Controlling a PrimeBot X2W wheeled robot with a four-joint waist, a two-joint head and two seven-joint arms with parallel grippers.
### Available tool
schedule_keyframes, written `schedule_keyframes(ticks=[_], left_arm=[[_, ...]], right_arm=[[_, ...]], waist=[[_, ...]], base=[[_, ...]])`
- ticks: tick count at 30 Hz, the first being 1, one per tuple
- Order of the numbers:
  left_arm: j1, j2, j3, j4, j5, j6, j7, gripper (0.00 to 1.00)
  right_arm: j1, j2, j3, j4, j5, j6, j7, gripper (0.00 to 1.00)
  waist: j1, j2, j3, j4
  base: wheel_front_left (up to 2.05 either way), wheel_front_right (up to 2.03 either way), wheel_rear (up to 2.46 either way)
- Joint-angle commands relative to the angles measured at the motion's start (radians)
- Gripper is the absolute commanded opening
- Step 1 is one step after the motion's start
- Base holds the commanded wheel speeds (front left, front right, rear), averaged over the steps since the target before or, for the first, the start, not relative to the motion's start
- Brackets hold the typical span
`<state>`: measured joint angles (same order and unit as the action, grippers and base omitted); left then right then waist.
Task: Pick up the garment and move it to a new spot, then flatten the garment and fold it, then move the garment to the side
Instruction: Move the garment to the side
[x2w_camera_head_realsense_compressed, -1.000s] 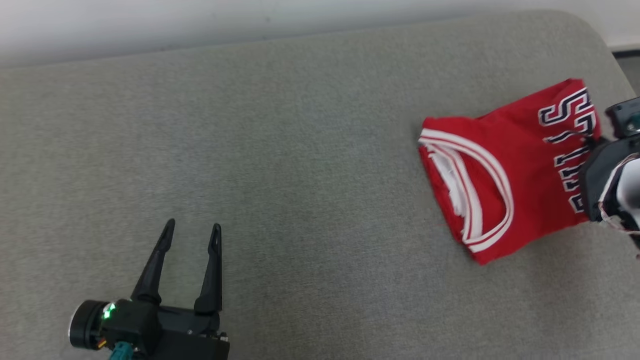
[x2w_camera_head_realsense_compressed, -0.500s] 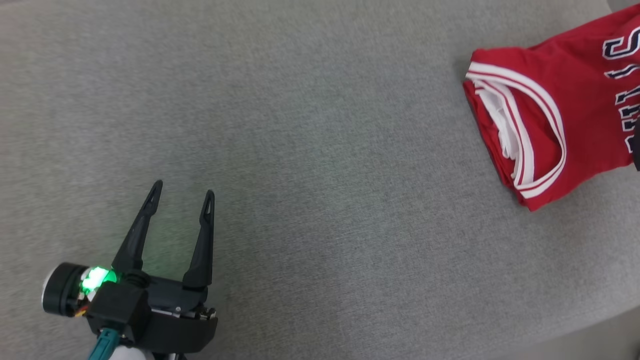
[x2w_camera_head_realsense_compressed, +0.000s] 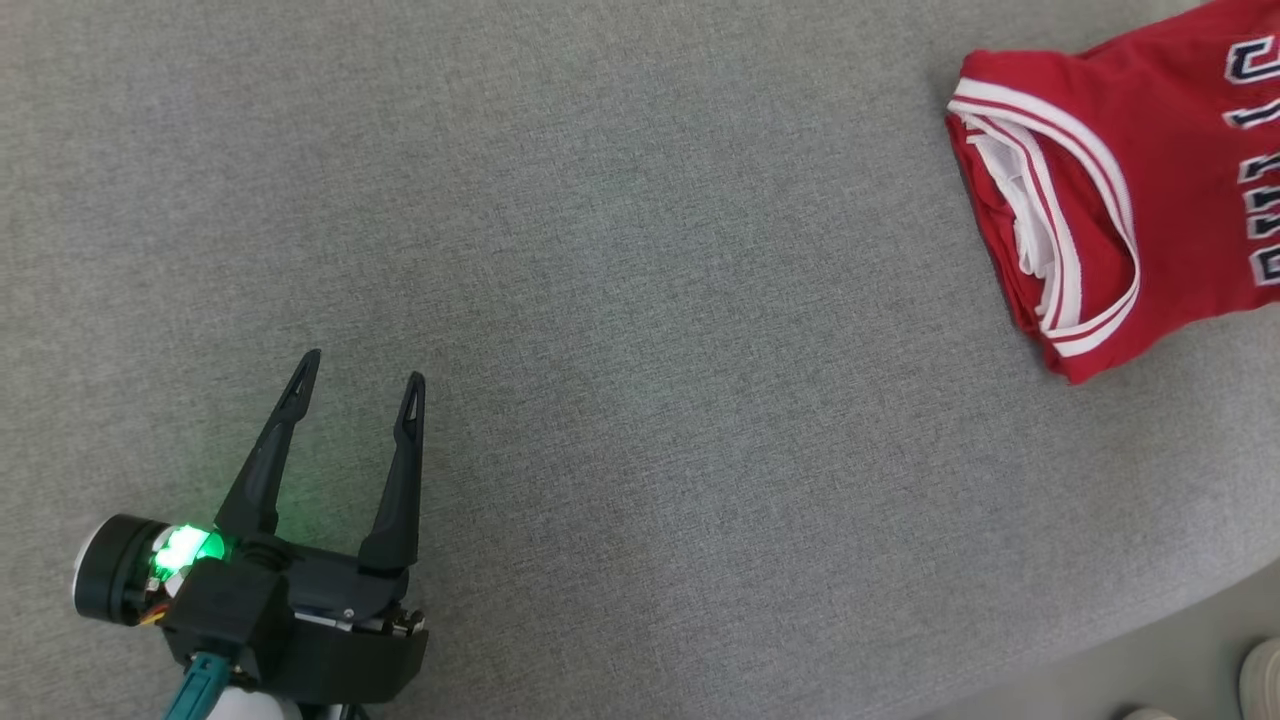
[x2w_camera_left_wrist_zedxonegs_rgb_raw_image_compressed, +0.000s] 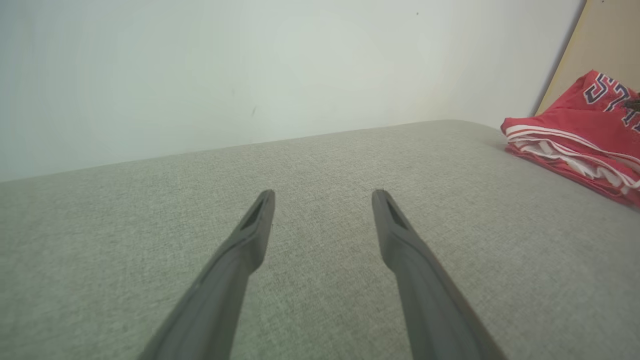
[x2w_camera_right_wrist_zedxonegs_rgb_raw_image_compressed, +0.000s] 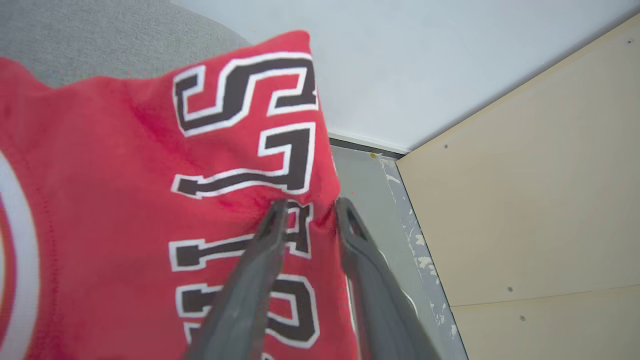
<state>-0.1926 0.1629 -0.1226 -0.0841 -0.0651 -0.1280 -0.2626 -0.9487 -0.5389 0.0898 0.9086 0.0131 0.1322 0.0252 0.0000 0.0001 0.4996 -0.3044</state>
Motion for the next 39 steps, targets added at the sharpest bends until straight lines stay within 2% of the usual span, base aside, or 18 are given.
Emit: schedule_keyframes(ticks=[1,7,18,29,34,39], left_arm=[[-0.009,-0.005,0.002,0.001,-0.013,0.004,-0.003,1.0],[0.006,-0.029,0.003,0.012,-0.024,0.011,-0.003,1.0],[0.111,-0.073,0.058,0.079,-0.063,0.041,-0.003,1.0],[0.252,-0.091,0.147,0.195,-0.084,0.07,-0.003,1.0],[0.298,-0.095,0.187,0.206,-0.092,0.074,-0.003,1.0],[0.324,-0.098,0.206,0.222,-0.088,0.058,-0.003,1.0]], right_arm=[[-0.012,0.003,0.014,0.009,-0.014,-0.003,-0.026,1.0],[0.012,0.025,0.038,0.022,-0.027,-0.003,-0.087,1.0],[0.177,0.095,0.085,-0.069,0.011,-0.003,-0.193,1.0],[0.469,0.183,0.135,-0.301,0.172,-0.003,-0.266,1.0],[0.599,0.224,0.127,-0.426,0.212,-0.003,-0.278,1.0],[0.721,0.269,0.083,-0.502,0.233,-0.003,-0.283,1.0]], waist=[[0.0,-0.0001,-0.013,0.009],[0.0,-0.0001,-0.081,0.045],[0.0,-0.0001,-0.28,0.146],[0.0,-0.0001,-0.49,0.218],[0.0,-0.0001,-0.525,0.232],[0.0,-0.0001,-0.548,0.246]], base=[[0.0,0.0,0.0],[0.0,0.0,0.0],[0.0,0.0,0.0],[0.0,0.0,0.0],[0.0,0.0,0.0],[0.0,0.0,0.0]])
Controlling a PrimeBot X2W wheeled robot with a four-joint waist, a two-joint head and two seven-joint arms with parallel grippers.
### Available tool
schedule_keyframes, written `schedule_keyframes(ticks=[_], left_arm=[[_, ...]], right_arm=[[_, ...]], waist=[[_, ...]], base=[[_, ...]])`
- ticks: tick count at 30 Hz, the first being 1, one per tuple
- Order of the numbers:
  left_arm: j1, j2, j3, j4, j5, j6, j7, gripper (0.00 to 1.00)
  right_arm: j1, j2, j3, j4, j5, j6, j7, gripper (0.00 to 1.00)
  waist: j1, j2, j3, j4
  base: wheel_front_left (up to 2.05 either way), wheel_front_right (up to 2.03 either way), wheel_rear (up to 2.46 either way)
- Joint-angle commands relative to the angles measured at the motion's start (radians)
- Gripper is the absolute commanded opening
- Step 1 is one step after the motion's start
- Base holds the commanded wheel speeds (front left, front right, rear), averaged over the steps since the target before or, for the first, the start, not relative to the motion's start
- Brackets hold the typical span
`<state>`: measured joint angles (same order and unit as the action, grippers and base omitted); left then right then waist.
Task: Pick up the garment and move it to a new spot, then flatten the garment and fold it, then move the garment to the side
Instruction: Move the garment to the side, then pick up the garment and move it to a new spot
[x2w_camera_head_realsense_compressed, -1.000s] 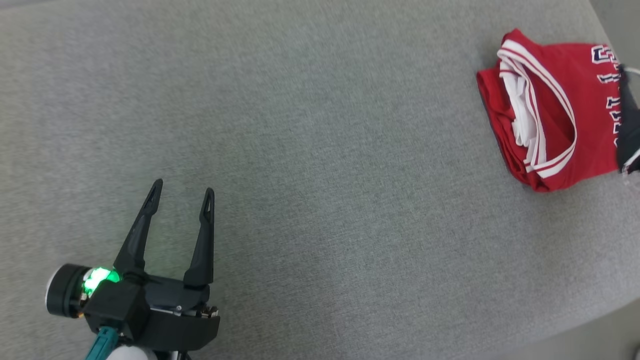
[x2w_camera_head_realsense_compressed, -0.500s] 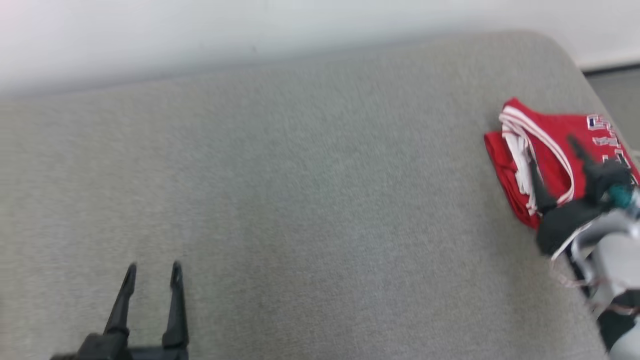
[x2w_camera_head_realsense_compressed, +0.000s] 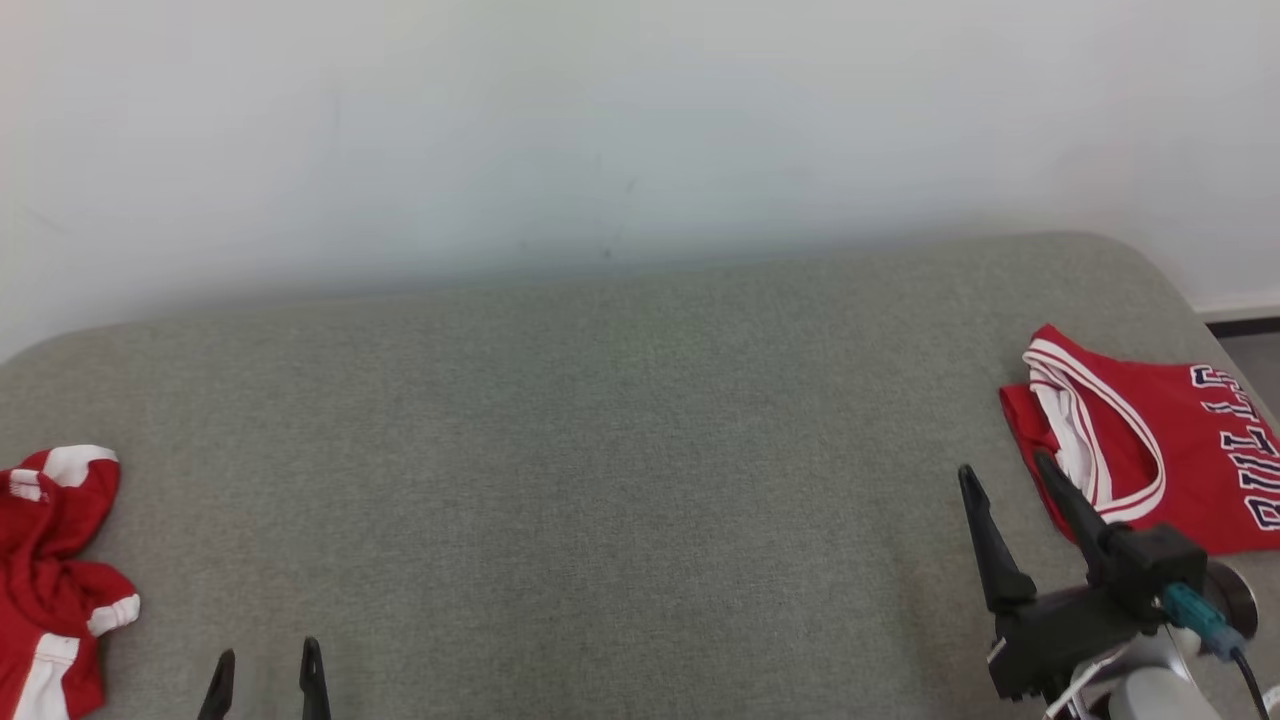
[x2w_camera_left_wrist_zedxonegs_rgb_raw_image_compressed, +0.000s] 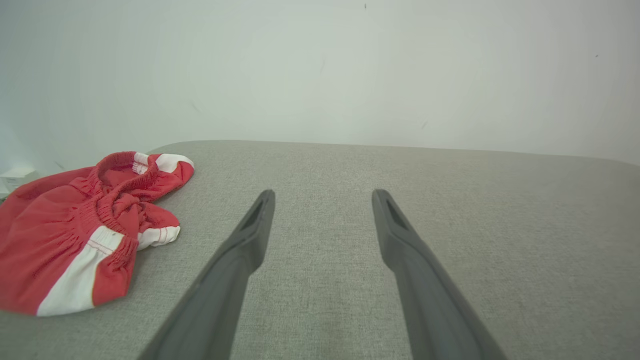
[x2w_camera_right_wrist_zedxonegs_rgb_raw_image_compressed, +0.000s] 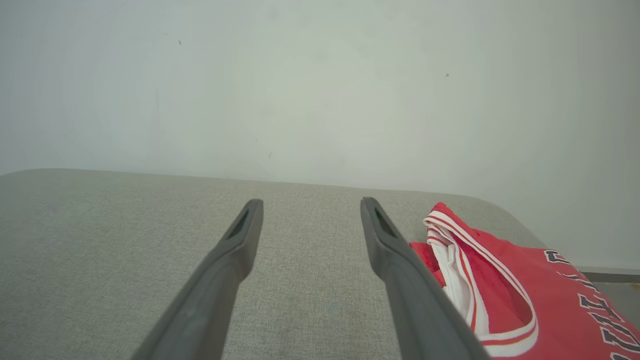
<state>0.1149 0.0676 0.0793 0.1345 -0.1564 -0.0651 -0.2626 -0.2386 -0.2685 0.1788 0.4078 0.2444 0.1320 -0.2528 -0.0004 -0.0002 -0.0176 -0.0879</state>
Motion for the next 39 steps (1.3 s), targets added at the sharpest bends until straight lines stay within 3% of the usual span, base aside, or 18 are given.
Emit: schedule_keyframes(ticks=[1,18,39], left_arm=[[0.019,-0.004,0.004,0.008,0.007,-0.005,-0.003,1.0],[0.066,-0.013,0.004,0.06,0.027,-0.039,-0.003,1.0],[0.031,-0.017,-0.014,0.066,0.031,-0.047,-0.003,1.0]], right_arm=[[0.033,0.006,-0.017,-0.011,0.001,-0.002,-0.005,1.0],[0.261,0.138,-0.16,-0.071,-0.058,-0.002,0.002,1.0],[0.282,0.166,-0.19,-0.12,-0.076,-0.002,0.018,1.0]], waist=[[0.0004,0.0002,-0.036,0.032],[0.0004,0.0002,-0.069,0.051],[0.0004,0.0002,-0.047,0.056]], base=[[0.0,0.0,0.0],[0.0,0.0,0.0],[0.0,0.0,0.0]])
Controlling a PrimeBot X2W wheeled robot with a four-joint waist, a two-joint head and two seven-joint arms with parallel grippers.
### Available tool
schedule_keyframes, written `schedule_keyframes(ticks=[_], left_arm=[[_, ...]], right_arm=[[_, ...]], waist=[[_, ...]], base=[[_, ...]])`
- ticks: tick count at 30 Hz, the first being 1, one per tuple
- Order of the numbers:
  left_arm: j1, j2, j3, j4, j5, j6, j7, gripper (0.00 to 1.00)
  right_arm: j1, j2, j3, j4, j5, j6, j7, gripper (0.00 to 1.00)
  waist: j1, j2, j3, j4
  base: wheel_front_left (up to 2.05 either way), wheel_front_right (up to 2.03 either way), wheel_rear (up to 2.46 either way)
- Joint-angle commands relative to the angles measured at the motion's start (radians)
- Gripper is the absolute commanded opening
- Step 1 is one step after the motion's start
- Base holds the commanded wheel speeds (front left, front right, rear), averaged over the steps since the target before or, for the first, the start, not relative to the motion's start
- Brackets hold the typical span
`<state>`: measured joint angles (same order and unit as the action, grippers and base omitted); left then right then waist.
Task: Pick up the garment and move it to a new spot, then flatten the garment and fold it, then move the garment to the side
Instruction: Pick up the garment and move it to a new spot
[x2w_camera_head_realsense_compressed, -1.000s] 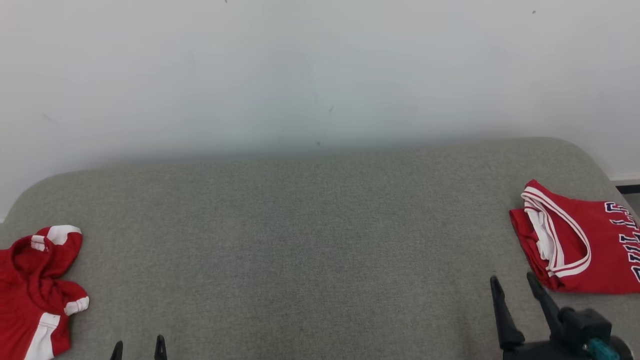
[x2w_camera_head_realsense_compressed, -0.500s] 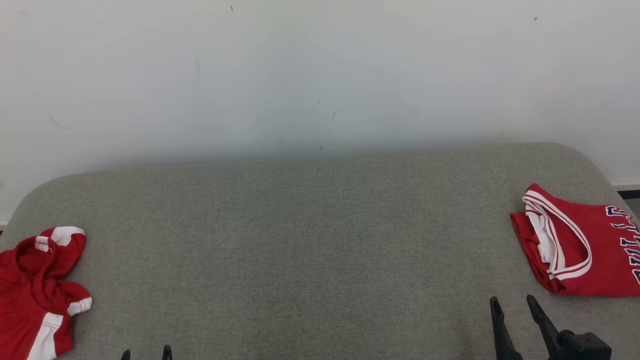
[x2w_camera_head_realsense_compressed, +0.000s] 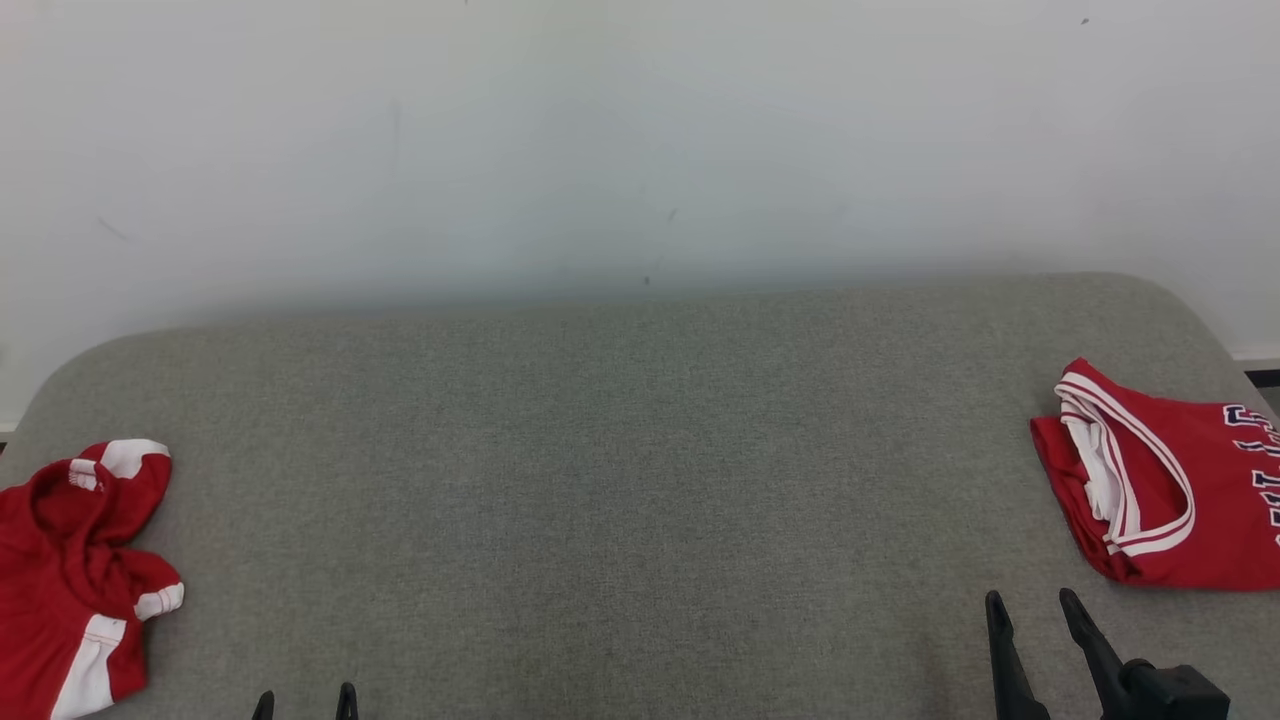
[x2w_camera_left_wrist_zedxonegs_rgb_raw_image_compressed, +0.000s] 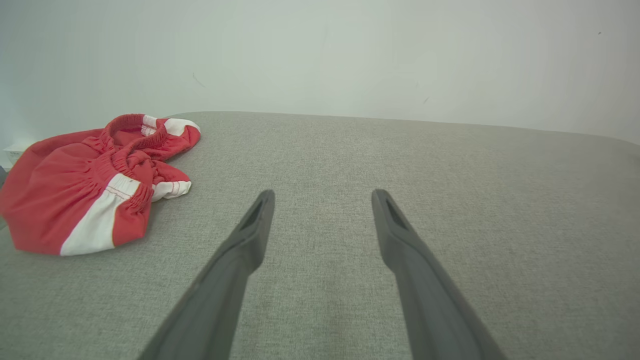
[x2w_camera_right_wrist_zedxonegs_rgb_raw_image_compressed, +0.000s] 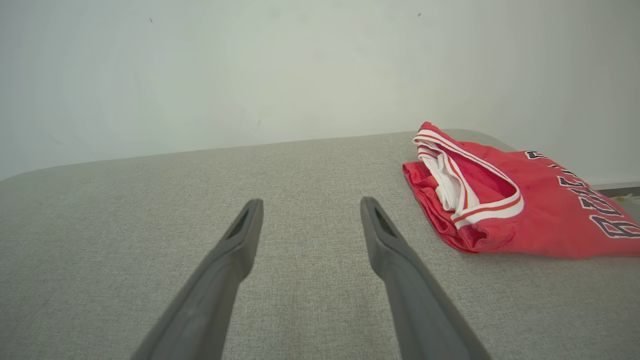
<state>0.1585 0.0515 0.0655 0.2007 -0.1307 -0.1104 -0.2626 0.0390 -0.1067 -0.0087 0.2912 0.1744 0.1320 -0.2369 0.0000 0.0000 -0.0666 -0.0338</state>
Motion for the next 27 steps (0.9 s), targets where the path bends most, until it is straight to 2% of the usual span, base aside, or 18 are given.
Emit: schedule_keyframes(ticks=[1,11,17,26,27], left_arm=[[-0.015,-0.001,0.001,-0.001,0.007,-0.002,-0.003,1.0],[-0.027,-0.001,0.006,0.002,0.007,-0.007,-0.003,1.0],[-0.022,-0.001,0.009,-0.002,-0.002,0.003,-0.003,1.0],[-0.024,-0.001,0.026,-0.012,0.005,0.008,-0.003,1.0],[-0.024,-0.001,0.026,-0.012,0.005,0.008,-0.003,1.0]], right_arm=[[0.005,0.005,-0.004,-0.005,-0.007,-0.002,0.002,1.0],[0.014,-0.005,0.001,-0.014,-0.002,-0.002,0.007,1.0],[0.021,-0.005,0.001,-0.028,-0.001,-0.002,0.01,1.0],[0.023,0.008,0.025,-0.031,0.01,-0.002,-0.002,1.0],[0.023,0.008,0.025,-0.031,0.01,-0.002,-0.002,1.0]], waist=[[0.0,0.0,0.004,0.003],[0.0,0.0,0.011,0.022],[0.0,0.0,0.003,0.082],[0.0,0.0,-0.01,0.229],[0.0,0.0,-0.01,0.229]], base=[[0.0,0.0,0.0],[0.0,0.0,0.0],[0.0,0.0,0.0],[0.0,0.0,0.0],[0.0,0.0,0.0]])
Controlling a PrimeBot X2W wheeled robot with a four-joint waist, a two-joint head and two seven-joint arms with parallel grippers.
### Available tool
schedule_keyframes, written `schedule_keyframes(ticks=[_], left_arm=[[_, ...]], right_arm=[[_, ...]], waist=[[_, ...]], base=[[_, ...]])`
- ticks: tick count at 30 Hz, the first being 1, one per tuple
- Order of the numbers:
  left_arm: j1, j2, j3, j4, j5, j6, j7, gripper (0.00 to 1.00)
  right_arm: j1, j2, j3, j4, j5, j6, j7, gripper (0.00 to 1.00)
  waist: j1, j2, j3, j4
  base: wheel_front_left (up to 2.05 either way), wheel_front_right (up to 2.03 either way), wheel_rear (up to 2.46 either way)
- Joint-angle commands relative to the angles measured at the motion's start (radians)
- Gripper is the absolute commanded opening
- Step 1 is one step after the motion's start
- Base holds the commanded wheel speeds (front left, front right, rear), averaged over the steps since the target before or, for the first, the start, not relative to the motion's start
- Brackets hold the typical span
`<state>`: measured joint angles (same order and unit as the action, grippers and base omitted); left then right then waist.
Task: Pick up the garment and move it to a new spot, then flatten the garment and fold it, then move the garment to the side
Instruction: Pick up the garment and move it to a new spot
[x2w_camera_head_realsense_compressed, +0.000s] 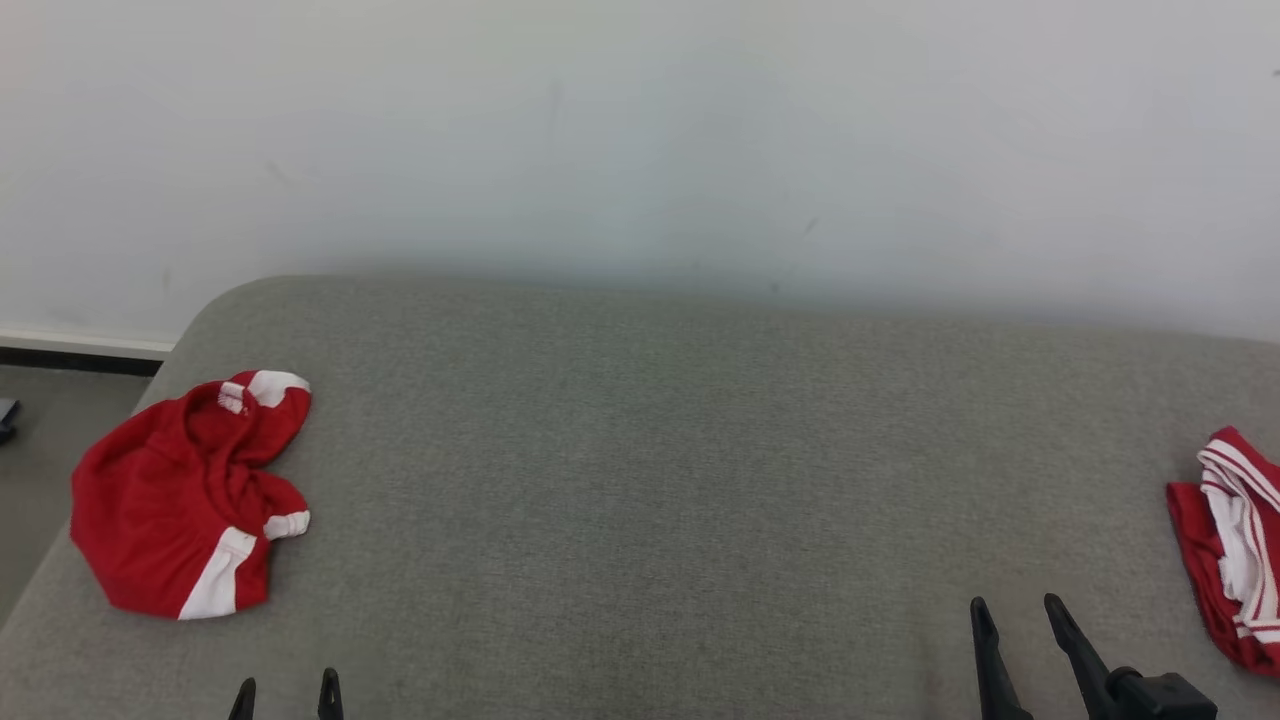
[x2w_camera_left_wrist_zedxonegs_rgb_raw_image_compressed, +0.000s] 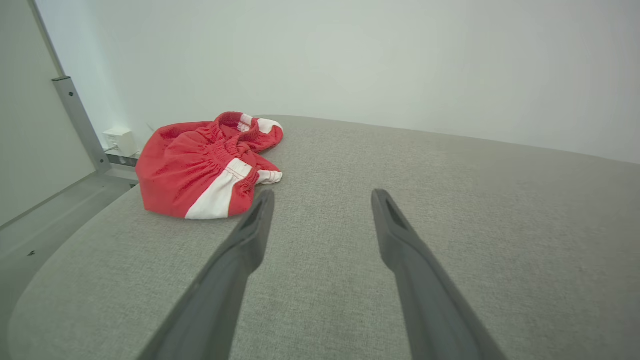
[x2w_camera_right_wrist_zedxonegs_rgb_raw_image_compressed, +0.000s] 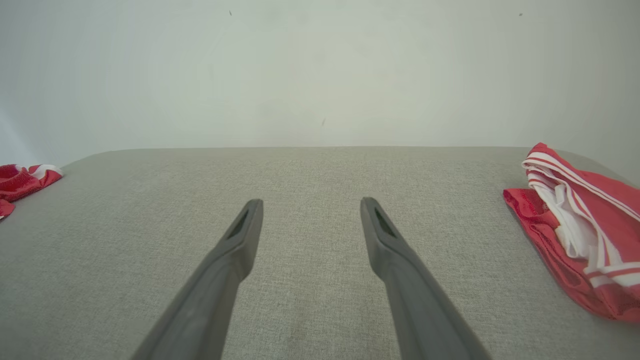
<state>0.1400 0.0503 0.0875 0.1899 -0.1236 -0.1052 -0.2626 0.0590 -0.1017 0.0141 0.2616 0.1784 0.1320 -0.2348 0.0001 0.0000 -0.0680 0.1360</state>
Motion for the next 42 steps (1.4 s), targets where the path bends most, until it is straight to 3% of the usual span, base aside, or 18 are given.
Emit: schedule_keyframes(ticks=[1,10,19,30,42], left_arm=[[-0.004,0.0,0.004,-0.003,0.001,0.002,-0.003,1.0],[0.036,0.01,0.034,-0.013,0.019,-0.007,-0.003,1.0],[0.051,0.009,0.053,-0.02,0.021,-0.011,-0.003,1.0],[0.052,0.007,0.065,-0.029,0.027,-0.015,-0.003,1.0],[0.017,0.01,0.059,-0.014,0.017,-0.017,-0.003,1.0]], right_arm=[[0.003,0.004,0.002,-0.001,0.006,-0.002,-0.004,1.0],[0.002,0.017,0.022,0.016,0.015,-0.002,-0.012,1.0],[-0.007,0.03,0.049,0.036,0.025,-0.002,-0.019,1.0],[-0.012,0.036,0.047,0.052,0.016,-0.002,-0.024,1.0],[-0.021,0.038,0.06,0.056,0.015,-0.002,-0.028,1.0]], waist=[[-0.0001,0.0,-0.01,0.078],[-0.0001,0.0,-0.025,0.215],[-0.0001,0.0,-0.027,0.296],[-0.0001,0.0,-0.022,0.311],[-0.0001,0.0,-0.002,0.279]], base=[[0.0,0.0,0.0],[0.0,0.0,0.0],[0.0,0.0,0.0],[0.0,0.0,0.0],[0.0,0.0,0.0]])
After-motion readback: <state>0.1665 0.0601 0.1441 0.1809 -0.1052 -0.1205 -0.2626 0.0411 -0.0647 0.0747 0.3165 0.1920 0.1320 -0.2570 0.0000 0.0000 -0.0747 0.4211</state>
